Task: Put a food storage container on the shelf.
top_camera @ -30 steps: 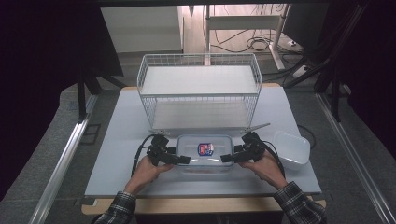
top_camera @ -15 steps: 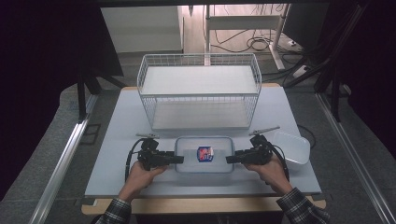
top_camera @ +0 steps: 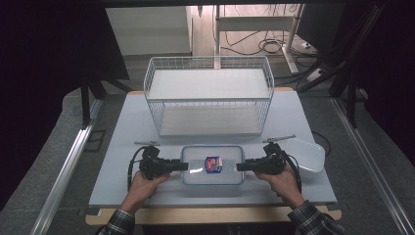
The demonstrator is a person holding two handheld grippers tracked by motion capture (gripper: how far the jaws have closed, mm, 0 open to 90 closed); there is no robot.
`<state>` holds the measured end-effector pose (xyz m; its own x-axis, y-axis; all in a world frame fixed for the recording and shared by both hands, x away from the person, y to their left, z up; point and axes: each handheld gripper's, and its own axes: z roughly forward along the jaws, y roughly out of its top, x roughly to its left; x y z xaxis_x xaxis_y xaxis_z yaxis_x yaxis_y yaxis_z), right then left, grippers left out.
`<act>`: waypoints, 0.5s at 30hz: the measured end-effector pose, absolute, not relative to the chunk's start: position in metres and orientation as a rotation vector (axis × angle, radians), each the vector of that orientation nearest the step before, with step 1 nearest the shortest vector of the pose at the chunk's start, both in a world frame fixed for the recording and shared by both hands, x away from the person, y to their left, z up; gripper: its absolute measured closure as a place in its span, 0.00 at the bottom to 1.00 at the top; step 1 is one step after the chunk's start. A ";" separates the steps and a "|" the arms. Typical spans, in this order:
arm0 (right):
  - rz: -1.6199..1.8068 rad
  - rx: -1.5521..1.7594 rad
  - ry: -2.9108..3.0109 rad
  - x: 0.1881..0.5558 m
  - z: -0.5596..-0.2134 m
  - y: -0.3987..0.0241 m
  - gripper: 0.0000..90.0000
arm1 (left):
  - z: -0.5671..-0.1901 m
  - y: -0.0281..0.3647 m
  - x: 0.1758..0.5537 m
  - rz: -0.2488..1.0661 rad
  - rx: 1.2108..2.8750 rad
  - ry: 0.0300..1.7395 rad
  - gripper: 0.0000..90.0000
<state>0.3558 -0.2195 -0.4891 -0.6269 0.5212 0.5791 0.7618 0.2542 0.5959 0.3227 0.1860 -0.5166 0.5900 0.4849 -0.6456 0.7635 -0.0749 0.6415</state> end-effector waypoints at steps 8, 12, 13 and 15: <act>-1.359 -1.240 -2.277 0.350 -0.484 -0.217 0.57 | -0.513 0.184 0.316 -0.264 1.690 1.053 0.61; -1.389 -1.239 -2.287 0.348 -0.483 -0.217 0.57 | -0.512 0.182 0.315 -0.241 1.692 1.059 0.61; -1.398 -1.235 -2.291 0.348 -0.483 -0.217 0.57 | -0.511 0.182 0.315 -0.234 1.692 1.061 0.60; -1.418 -1.226 -2.304 0.348 -0.480 -0.217 0.57 | -0.508 0.181 0.314 -0.218 1.694 1.057 0.60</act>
<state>0.3476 -0.2171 -0.4805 -0.6469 0.5545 0.5236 0.7172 0.2091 0.6647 0.3140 0.1809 -0.5083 0.5889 0.5334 -0.6073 0.7303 -0.0293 0.6825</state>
